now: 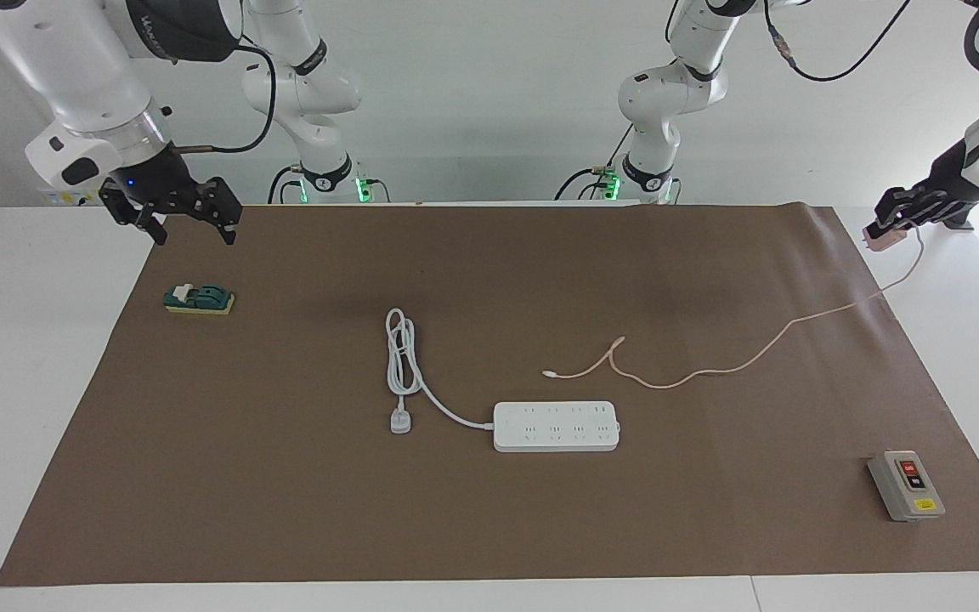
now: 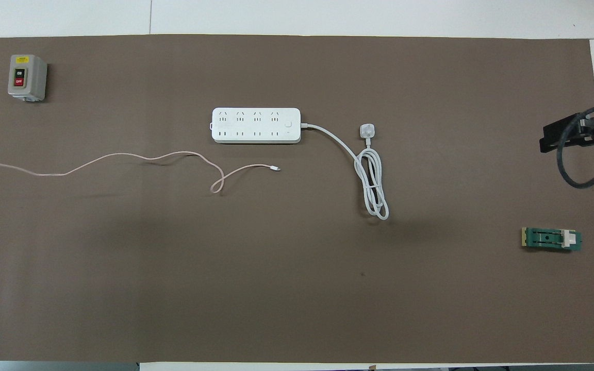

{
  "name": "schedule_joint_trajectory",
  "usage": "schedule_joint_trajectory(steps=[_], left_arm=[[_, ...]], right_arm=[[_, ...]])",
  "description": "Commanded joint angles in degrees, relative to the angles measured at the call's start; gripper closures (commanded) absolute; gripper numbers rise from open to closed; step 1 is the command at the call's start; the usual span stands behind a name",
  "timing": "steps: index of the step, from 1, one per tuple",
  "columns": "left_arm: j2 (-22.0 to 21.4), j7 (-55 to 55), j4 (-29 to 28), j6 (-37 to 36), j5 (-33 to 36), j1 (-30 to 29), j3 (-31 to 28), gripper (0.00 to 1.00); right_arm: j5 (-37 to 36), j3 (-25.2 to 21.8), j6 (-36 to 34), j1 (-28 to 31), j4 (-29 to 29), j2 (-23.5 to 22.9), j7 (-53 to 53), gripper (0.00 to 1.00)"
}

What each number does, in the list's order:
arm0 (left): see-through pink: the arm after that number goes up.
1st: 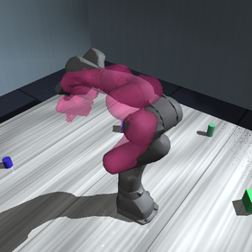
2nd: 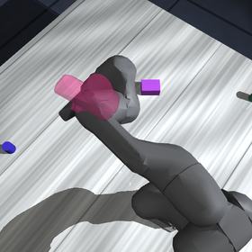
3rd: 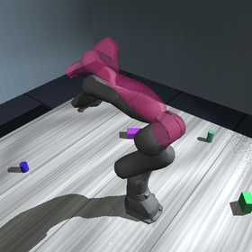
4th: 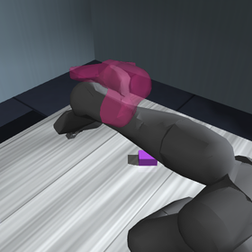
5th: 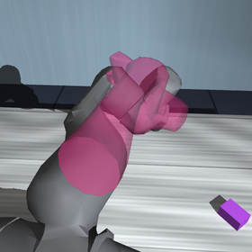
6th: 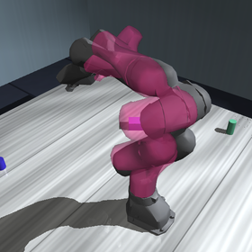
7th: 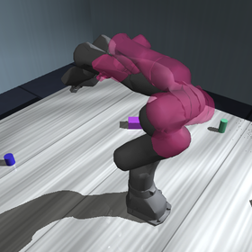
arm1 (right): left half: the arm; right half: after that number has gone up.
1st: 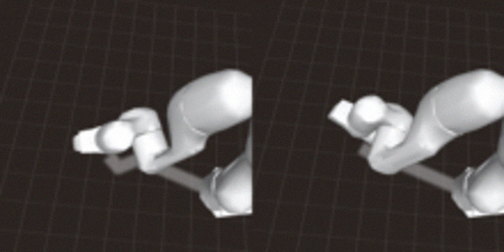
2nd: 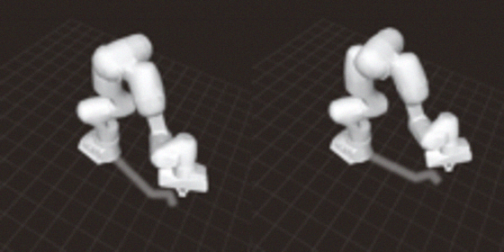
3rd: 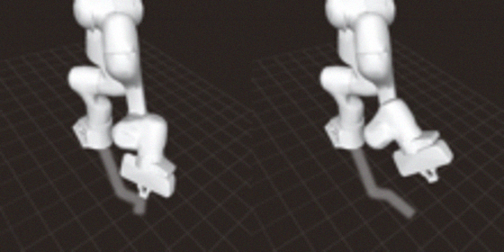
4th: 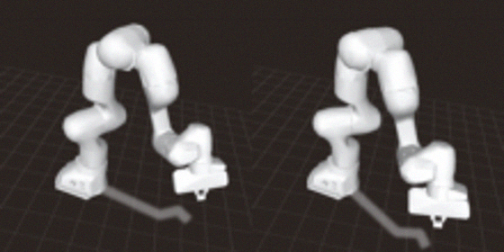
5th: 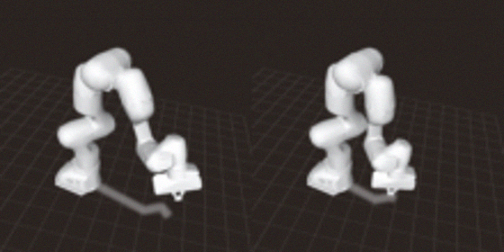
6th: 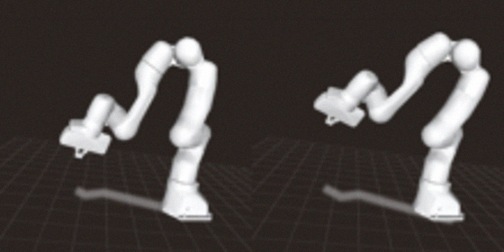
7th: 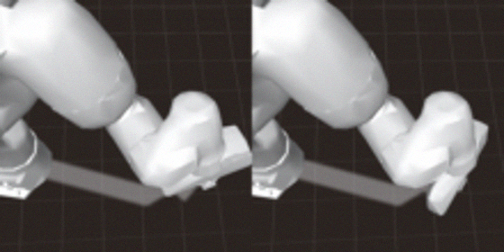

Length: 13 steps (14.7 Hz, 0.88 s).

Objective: Plug charger into power strip

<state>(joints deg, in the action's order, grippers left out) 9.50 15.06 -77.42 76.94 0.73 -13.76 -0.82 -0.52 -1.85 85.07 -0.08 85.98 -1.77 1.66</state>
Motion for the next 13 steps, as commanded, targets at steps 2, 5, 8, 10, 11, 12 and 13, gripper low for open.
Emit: schedule_joint_trajectory(steps=[2, 5, 8, 10, 11, 12, 13], left_arm=[[-0.45, -4.02, 0.07, 0.49, 2.52, -0.40, 0.99, 1.00], [-0.45, -26.83, -0.01, 1.27, 1.82, 4.16, 4.41, 1.00], [2.17, -51.53, -0.54, 8.45, 0.86, 12.94, 6.00, 1.00], [5.15, -66.31, -0.28, 15.31, -0.55, 17.87, 6.01, 1.00], [6.04, -71.60, -0.28, 17.26, -0.64, 19.81, 6.01, 1.00], [6.49, -76.36, -0.37, 18.58, -0.64, 21.48, 6.01, 1.00], [7.36, -80.58, -0.37, 19.55, -0.64, 22.98, 6.01, 1.00]], right_arm=[[-1.06, 1.14, -2.45, 1.22, 4.28, 4.57, 1.51, 0.00], [-1.06, 1.32, -2.28, 1.93, 6.83, 6.15, 1.42, 0.00], [-1.06, 1.32, -1.23, 1.93, 8.77, 7.04, 1.59, 0.00], [-1.06, 1.32, -1.22, 1.93, 8.68, 6.95, 1.33, 0.00], [-1.06, 1.32, -1.13, 1.84, 8.68, 6.95, 1.50, 0.00], [-1.32, 1.32, -0.87, 1.84, 8.77, 6.95, 1.68, 0.00], [-1.76, 1.32, -0.17, 1.84, 8.77, 6.95, 1.94, 0.00]])
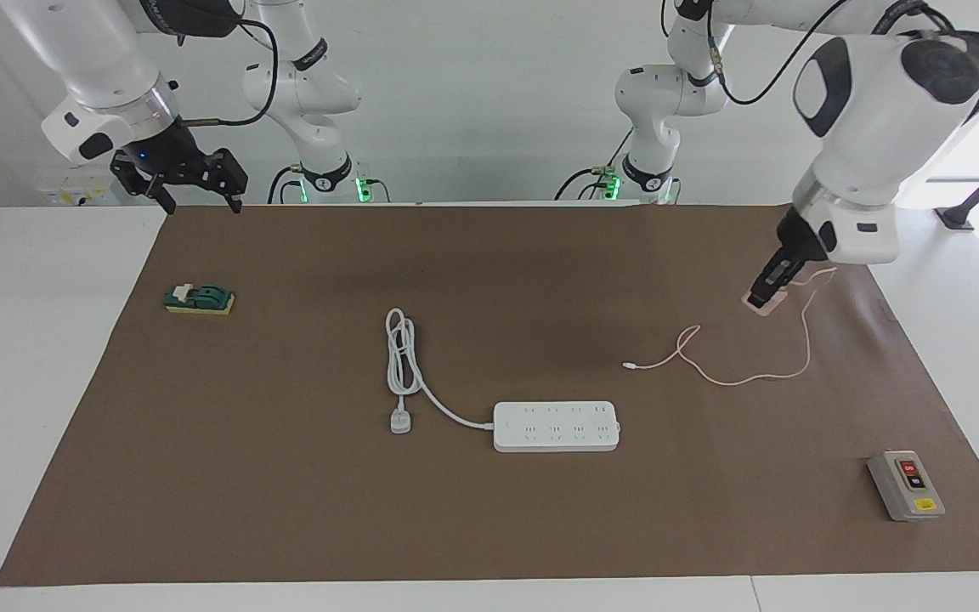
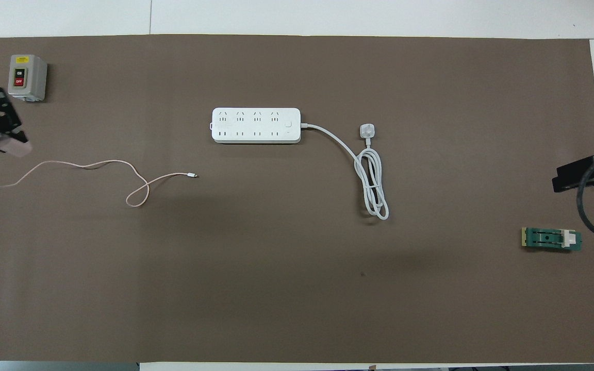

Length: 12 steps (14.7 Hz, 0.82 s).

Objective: Plug charger into power strip
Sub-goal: 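Push the charger prongs into the power strip socket with the left gripper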

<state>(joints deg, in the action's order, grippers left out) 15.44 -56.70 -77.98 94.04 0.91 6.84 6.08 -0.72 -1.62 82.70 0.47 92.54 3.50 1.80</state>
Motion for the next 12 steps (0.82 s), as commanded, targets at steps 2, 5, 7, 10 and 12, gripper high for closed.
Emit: schedule_joint_trajectory(steps=[2, 5, 7, 10, 12], left_arm=[[3.44, -19.27, 0.28, 4.30, -0.82, 4.92, -0.90, 1.00], [8.45, -30.89, 0.28, 7.64, -0.20, 10.02, -1.25, 1.00], [10.91, -42.30, 0.28, 12.72, -0.29, 10.73, -1.08, 1.00], [13.82, -50.16, 0.37, 14.94, -0.29, 12.23, -1.25, 1.00], [15.05, -51.41, 0.46, 15.30, -0.20, 12.58, -1.43, 1.00]], right_arm=[[-2.00, 1.10, 2.38, 1.12, 2.20, 1.68, 1.98, 0.00], [-2.71, 1.10, 2.38, 0.85, 2.20, 1.68, 1.89, 0.00], [-2.71, 1.10, 2.29, 0.76, 2.20, 1.68, 1.89, 0.00], [-2.53, 1.10, 2.12, 0.67, 2.11, 1.68, 1.46, 0.00], [-2.45, 1.10, 2.03, 0.67, 2.11, 1.68, 1.45, 0.00]])
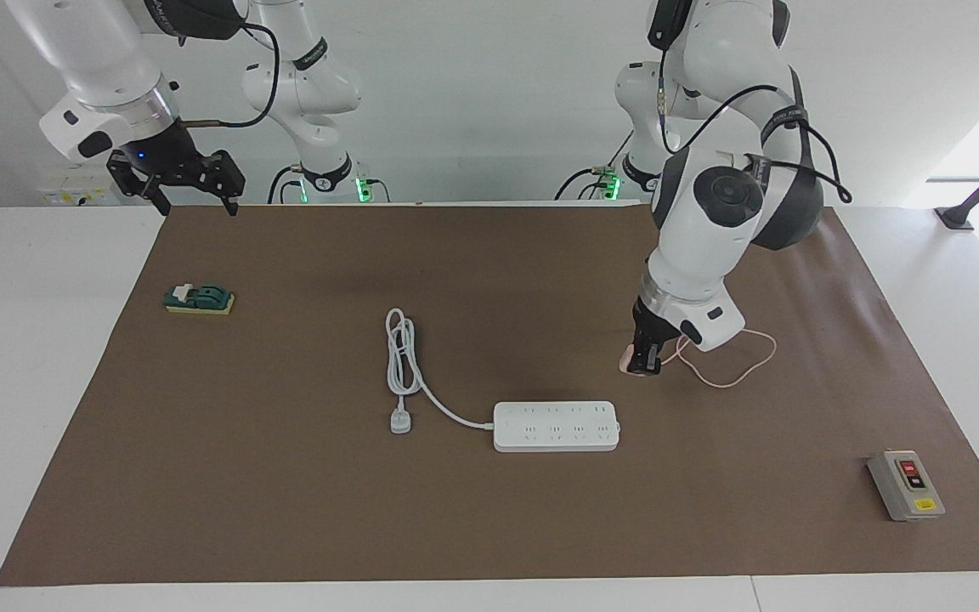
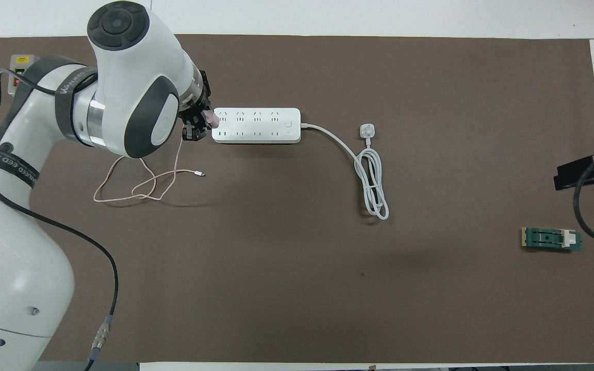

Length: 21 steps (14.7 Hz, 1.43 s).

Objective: Plug charger into power strip
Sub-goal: 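Push the charger prongs into the power strip socket with the left gripper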

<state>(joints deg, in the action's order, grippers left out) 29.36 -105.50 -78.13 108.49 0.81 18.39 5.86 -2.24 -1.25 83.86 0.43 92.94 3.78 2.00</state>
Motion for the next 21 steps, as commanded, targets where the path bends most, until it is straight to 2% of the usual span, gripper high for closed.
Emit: schedule_joint_trajectory(steps=[1, 9, 21], left_arm=[[1.84, -2.69, 0.61, 0.67, 1.03, 1.21, -1.20, 1.00], [5.09, -3.57, 0.61, 2.69, 2.53, 1.83, -1.11, 1.00], [6.06, -3.66, 0.17, 3.75, 2.71, 1.92, -1.02, 1.00]], right_arm=[[-0.75, 0.72, 0.86, 0.71, 1.72, 1.40, 1.25, 0.00], [-0.22, 0.63, 0.52, 0.80, 1.54, 1.40, 1.42, 0.00], [-0.22, 0.63, 0.25, 0.98, 1.54, 1.40, 1.43, 0.00]])
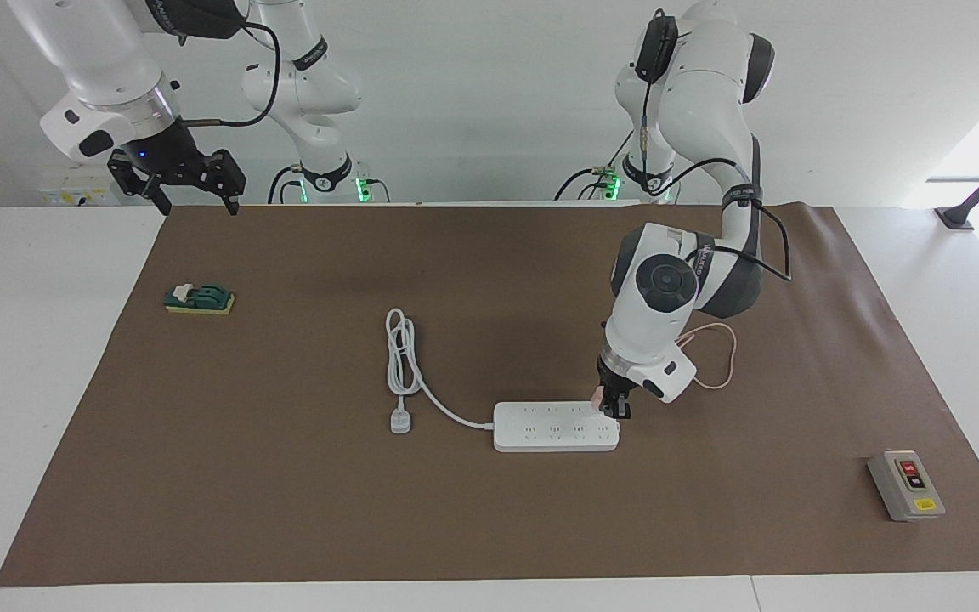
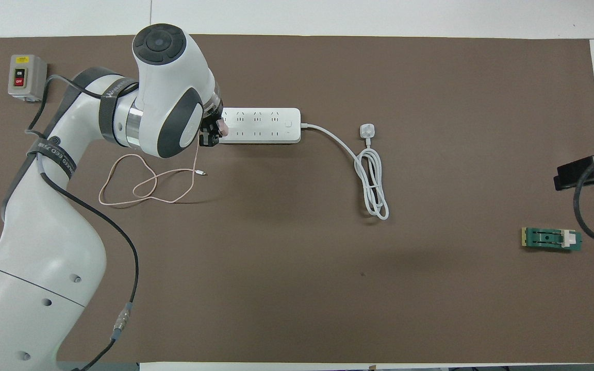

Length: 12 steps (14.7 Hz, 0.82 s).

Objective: Plug charger into power strip
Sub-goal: 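Push the charger prongs into the power strip socket with the left gripper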

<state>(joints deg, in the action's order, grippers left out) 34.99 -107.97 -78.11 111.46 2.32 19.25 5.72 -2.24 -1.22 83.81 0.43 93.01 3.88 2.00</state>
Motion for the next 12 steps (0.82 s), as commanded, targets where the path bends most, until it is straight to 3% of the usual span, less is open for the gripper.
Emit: schedule_joint_trajectory(steps=[1, 12], left_arm=[[0.43, -1.19, 0.07, 0.78, 1.19, 1.06, -0.88, 1.00], [0.52, -1.45, -1.17, 0.78, 1.02, 1.50, -0.88, 1.00]], right_arm=[[-0.22, 0.61, 0.30, 0.89, 1.47, 1.30, 1.43, 0.00], [-0.22, 0.69, 0.21, 0.63, 1.47, 1.30, 1.43, 0.00]])
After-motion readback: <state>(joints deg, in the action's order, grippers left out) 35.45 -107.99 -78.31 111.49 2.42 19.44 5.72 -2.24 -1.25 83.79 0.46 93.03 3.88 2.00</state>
